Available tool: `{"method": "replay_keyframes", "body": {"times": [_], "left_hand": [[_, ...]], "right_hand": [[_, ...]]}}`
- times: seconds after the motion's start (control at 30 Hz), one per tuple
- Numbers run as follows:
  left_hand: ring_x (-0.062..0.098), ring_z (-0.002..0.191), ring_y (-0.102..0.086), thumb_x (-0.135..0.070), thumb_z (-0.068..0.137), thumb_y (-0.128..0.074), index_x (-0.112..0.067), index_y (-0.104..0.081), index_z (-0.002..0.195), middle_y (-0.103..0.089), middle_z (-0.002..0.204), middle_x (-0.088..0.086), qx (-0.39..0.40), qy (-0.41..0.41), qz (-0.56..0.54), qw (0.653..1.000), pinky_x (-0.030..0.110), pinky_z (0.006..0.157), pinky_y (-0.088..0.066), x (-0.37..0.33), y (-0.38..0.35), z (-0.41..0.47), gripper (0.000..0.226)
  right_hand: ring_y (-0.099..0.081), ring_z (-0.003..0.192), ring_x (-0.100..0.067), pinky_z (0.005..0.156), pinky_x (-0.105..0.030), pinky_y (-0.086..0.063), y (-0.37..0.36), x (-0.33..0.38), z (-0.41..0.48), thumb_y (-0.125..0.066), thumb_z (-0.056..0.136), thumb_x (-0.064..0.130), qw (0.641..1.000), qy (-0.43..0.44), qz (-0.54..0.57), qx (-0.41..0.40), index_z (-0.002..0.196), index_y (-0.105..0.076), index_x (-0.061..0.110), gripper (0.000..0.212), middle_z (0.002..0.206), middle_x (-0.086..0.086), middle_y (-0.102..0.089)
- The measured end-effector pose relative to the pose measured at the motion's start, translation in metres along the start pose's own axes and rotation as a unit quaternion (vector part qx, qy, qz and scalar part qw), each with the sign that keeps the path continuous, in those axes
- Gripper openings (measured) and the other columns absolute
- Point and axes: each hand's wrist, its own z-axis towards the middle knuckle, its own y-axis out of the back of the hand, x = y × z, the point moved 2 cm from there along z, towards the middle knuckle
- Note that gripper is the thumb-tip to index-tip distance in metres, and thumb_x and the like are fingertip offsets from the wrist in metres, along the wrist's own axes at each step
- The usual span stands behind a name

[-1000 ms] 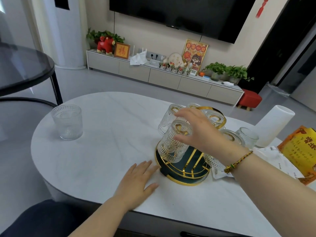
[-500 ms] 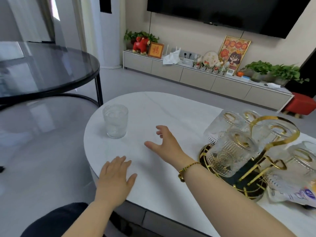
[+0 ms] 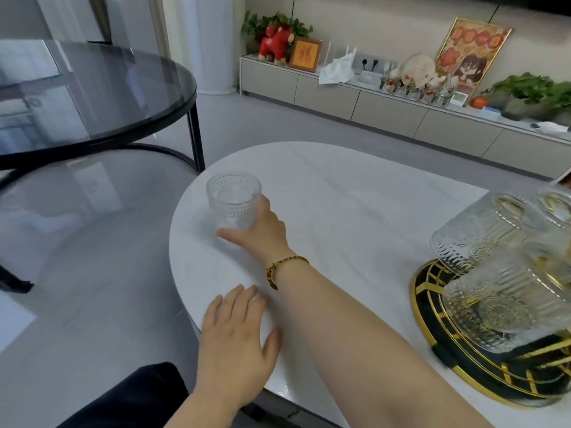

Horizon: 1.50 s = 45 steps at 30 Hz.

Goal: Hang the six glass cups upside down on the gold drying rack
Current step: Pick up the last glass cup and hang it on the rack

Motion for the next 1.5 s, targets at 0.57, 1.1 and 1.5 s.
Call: {"method": "replay_keyframes", "body": {"times": [0.57,1.1,1.5], "left_hand": [[0.020,0.140,-0.021,-0.061,0.077,-0.010,-0.018,-0.039,0.133,-0.032,0.149,0.003,0.024,0.024,-0.045,0.998,0.037,0.116,-0.006,0.002,-0.011,-0.004,0.077],[0.012,0.143,-0.003,-0.041,0.096,-0.028,-0.024,-0.003,0.143,-0.002,0.157,-0.003,0.116,-0.183,-0.014,0.976,0.034,0.117,0.000,-0.154,-0.058,-0.026,0.057],[0.012,0.143,-0.001,-0.041,0.095,-0.028,-0.027,-0.006,0.143,-0.004,0.157,-0.005,0.136,-0.222,-0.023,0.965,0.035,0.117,0.003,-0.172,-0.065,-0.009,0.055]], "right_hand": [[-0.050,0.091,-0.004,0.064,-0.013,-0.043,0.109,0.004,-0.098,-0.072,0.063,0.024,0.973,0.006,0.199,-0.113,0.103,-0.031,0.027,0.056,0.104,0.009,-0.048],[-0.051,0.084,0.001,0.056,-0.006,-0.041,0.332,0.010,-0.320,-0.071,0.048,0.045,0.977,-0.041,-0.111,-0.180,0.106,-0.032,0.040,0.070,0.094,0.023,-0.047],[-0.046,0.077,0.000,0.055,-0.011,-0.039,0.378,-0.008,-0.317,-0.076,0.049,0.044,0.959,-0.113,-0.216,-0.144,0.099,-0.034,0.033,0.066,0.086,0.020,-0.041]]}}
